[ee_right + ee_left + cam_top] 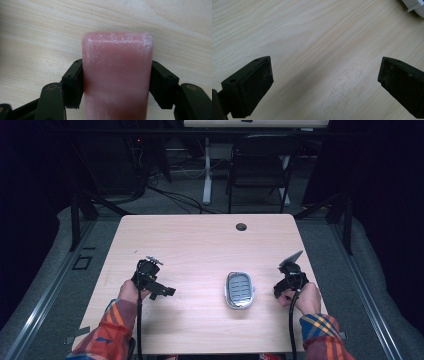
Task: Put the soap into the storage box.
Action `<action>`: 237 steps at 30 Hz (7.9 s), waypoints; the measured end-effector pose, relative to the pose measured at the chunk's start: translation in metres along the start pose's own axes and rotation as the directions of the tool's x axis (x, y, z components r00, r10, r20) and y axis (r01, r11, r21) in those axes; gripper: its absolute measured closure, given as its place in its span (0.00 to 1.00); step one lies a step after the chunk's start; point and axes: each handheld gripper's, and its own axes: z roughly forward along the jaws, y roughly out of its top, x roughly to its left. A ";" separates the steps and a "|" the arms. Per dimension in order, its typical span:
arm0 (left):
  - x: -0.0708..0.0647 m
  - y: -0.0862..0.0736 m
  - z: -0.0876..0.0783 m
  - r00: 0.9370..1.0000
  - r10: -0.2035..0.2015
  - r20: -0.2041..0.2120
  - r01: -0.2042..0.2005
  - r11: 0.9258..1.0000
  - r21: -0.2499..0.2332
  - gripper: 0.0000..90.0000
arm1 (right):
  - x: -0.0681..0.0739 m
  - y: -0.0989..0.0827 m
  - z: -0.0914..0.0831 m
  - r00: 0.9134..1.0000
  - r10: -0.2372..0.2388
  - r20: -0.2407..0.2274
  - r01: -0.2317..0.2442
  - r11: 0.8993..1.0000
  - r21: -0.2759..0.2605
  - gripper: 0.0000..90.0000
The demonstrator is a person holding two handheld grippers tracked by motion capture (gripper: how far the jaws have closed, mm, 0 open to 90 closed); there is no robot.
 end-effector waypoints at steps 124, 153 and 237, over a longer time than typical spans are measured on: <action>-0.003 0.003 0.003 0.999 0.044 -0.007 -0.044 0.999 0.007 0.00 | 0.104 0.053 -0.097 0.953 -0.303 -0.020 0.302 0.952 -0.047 0.41; -0.002 0.003 0.003 0.999 0.042 -0.004 -0.042 0.999 0.005 0.00 | 0.130 0.056 -0.076 0.932 -0.359 -0.053 0.360 0.933 0.002 0.41; -0.003 0.003 0.004 0.999 0.052 0.000 -0.052 0.999 0.014 0.00 | 0.110 0.031 -0.084 0.925 -0.374 -0.071 0.366 0.925 -0.106 0.24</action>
